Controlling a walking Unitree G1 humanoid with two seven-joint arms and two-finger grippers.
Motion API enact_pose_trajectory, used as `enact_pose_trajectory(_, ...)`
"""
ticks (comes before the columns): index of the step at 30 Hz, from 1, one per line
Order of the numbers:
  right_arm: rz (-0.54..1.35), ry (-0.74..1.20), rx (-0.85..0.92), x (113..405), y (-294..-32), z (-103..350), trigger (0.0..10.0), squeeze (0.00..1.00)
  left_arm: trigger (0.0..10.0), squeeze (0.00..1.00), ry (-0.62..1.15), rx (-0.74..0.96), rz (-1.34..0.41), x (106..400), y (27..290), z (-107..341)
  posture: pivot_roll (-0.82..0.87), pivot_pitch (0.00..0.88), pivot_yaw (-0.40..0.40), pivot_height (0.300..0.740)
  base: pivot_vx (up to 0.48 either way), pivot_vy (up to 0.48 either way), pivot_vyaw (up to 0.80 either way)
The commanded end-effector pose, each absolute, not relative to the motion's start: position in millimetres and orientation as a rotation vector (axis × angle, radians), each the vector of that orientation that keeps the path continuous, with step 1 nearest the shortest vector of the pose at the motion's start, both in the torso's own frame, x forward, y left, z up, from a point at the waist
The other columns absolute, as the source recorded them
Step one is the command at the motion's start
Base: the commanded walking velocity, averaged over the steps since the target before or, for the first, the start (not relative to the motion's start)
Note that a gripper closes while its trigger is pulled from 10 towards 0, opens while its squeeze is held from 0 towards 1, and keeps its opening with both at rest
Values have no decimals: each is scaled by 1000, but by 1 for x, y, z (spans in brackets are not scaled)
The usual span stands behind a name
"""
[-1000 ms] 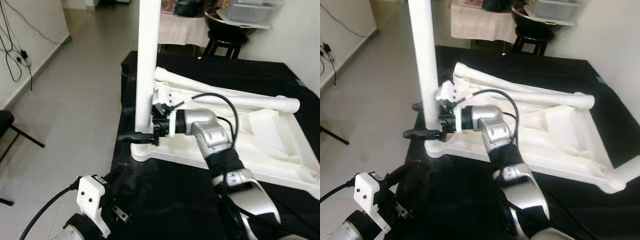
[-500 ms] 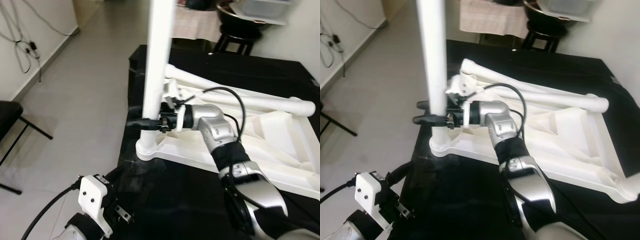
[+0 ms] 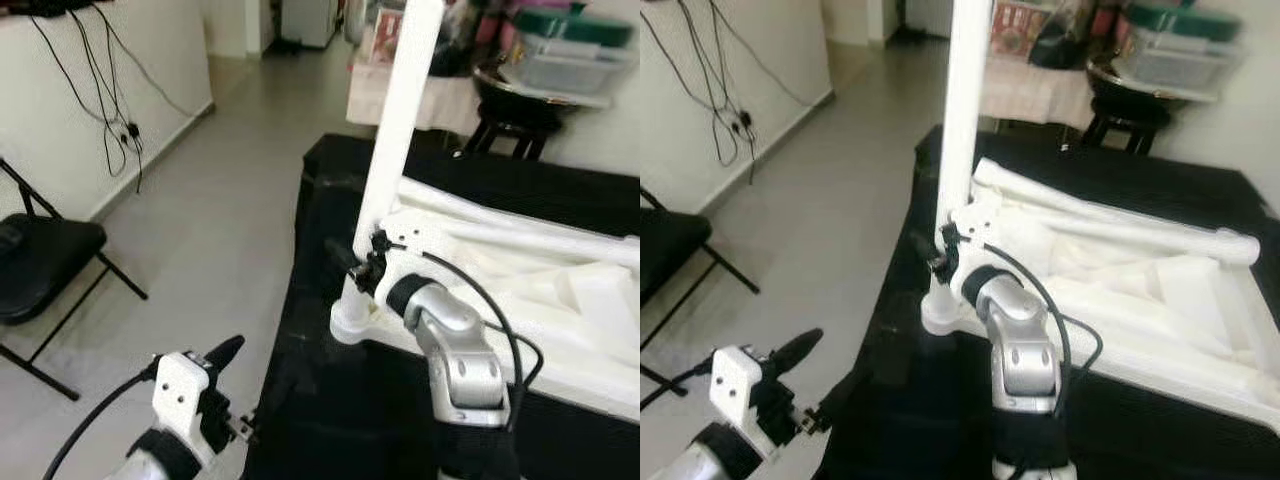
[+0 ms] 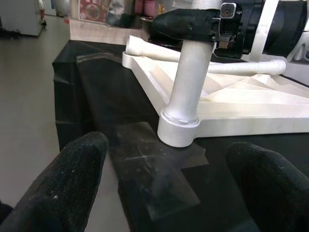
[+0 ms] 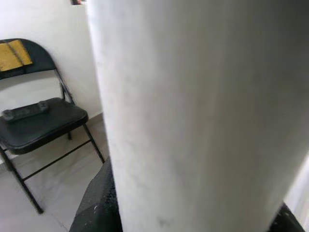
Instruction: Building children table
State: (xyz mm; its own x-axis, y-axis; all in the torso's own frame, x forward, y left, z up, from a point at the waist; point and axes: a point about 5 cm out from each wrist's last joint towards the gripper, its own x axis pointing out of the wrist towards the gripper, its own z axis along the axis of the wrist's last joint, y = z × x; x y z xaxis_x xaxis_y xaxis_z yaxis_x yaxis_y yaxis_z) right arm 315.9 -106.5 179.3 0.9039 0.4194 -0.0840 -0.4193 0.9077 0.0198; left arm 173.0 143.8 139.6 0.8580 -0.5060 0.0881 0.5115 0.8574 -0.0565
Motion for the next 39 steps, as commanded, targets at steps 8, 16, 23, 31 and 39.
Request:
enact_pose_trajectory(8,303,294,-17,319,-130,171,10000,1000,10000,0,-71,-74,-488,179,150,136,-57,42,-116,740,0,0,0)
enact_pose_trajectory(16,537,131,61,310,-123,174,10000,1000,10000,0,-60,-77,-317,188,165,135,-69,42,-125,740,0,0,0)
enact_pose_trajectory(23,620,154,62,284,-122,152,10000,1000,10000,0,-44,-37,-158,190,177,134,-72,46,-125,740,0,0,0)
enact_pose_trajectory(31,747,171,-22,261,-135,146,10000,773,10000,0,22,8,0,196,190,126,-106,42,-119,740,0,0,0)
enact_pose_trajectory(39,736,135,84,257,-132,144,10000,0,10000,0,38,30,30,200,188,122,-126,36,-107,740,0,180,0)
